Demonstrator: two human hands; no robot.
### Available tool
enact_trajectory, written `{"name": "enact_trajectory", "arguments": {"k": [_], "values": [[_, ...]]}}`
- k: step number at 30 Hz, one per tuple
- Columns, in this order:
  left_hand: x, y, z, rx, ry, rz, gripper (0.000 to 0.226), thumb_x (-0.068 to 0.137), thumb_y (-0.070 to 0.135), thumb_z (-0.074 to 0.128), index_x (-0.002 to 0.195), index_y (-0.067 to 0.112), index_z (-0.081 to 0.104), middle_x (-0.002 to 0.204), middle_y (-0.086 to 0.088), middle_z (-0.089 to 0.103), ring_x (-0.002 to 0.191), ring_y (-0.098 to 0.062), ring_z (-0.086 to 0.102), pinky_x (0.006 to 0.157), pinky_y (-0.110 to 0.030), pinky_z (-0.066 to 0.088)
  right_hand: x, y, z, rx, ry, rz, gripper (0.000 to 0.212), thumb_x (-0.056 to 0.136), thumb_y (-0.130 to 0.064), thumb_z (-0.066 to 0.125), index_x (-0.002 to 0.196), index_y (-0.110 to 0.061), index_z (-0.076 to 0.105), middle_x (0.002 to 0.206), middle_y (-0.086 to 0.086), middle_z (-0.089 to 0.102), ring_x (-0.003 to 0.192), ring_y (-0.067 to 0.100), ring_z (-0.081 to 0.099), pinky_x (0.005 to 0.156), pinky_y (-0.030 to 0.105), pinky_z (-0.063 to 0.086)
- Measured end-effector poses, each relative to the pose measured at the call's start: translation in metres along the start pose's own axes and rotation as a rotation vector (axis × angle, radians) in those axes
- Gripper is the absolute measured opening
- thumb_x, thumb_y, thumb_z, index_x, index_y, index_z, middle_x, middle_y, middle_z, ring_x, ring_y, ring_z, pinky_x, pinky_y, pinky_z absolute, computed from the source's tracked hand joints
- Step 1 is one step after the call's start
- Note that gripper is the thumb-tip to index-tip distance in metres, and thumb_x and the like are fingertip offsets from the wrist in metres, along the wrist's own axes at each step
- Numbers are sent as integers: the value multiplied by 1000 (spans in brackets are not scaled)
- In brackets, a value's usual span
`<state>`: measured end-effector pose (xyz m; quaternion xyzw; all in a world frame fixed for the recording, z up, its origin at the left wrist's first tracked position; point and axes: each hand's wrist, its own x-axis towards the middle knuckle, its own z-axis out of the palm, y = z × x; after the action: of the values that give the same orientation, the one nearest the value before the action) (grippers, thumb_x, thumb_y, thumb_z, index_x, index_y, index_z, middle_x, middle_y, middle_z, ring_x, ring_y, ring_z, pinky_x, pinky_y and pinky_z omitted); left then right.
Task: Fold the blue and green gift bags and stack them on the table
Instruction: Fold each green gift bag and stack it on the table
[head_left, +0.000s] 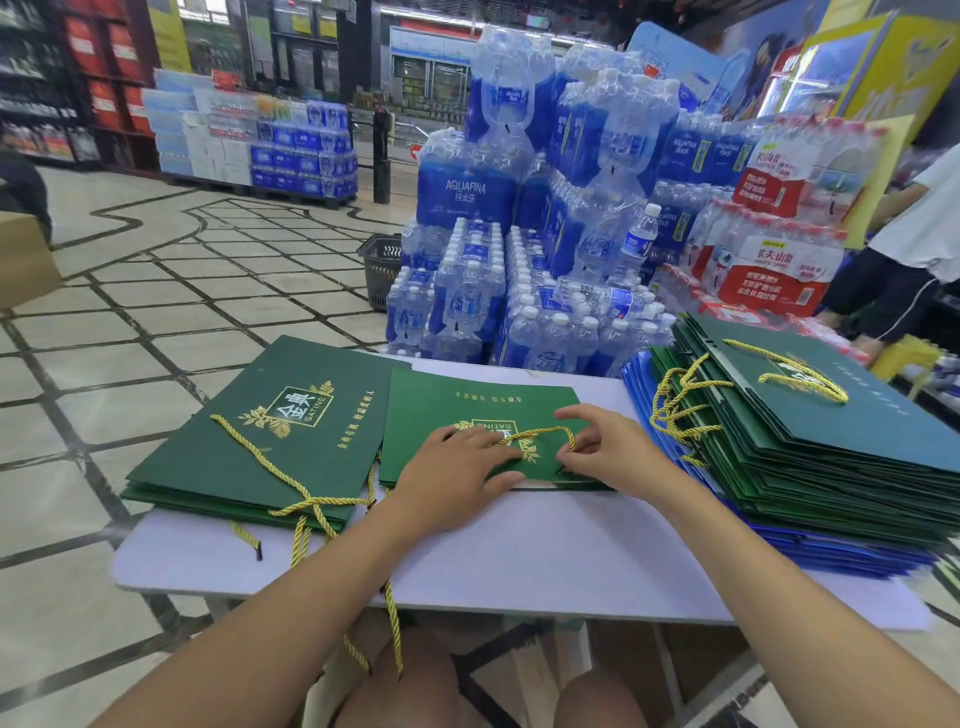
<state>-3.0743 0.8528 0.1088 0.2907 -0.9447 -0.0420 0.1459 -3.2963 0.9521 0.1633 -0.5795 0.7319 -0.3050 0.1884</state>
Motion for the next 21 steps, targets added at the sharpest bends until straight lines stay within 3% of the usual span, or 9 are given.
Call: {"name": "enact_trajectory", "arguments": {"k": [6,11,14,17,19,21], "values": [[-2,4,-5,-12,-15,9,46,107,57,31,146,40,51,153,13,48,145,-11,35,119,-37,19,5,-1,4,-232,-31,-138,39,90,-19,74,124,-34,65,76,-5,69,73,5,65,76,27,57],[1,3,-4,-62,-17,-2,44,109,52,26,138,40,57,143,17,55,139,-10,41,116,-37,24,5,-9,2,-233,-19,-119,52,88,-14,73,132,-38,58,89,-9,66,72,4,65,71,18,51],[5,-2,6,-128,2,-50,48,108,57,18,131,42,58,136,23,58,135,-6,46,114,-41,30,4,-13,0,-219,-6,-114,60,89,-21,76,142,-35,52,85,-10,70,83,2,64,72,15,47],[9,-5,10,-154,25,-64,56,106,60,12,123,38,61,125,19,65,123,-6,54,108,-40,35,-2,-18,-1,-287,-17,-104,58,93,-34,72,147,-37,48,102,-12,73,101,10,64,88,28,50],[10,-3,4,-209,55,-85,53,109,56,17,108,31,64,104,11,68,101,-13,59,99,-39,39,-9,-16,-3,-361,109,-117,55,94,-42,70,145,-37,50,117,-11,67,107,13,59,93,37,48],[10,-1,1,-257,92,-97,48,111,50,25,92,24,60,83,6,62,80,-17,54,85,-37,38,-20,-14,-2,-305,348,-156,34,92,-40,71,125,-32,64,100,-10,63,88,12,57,78,36,50]]}}
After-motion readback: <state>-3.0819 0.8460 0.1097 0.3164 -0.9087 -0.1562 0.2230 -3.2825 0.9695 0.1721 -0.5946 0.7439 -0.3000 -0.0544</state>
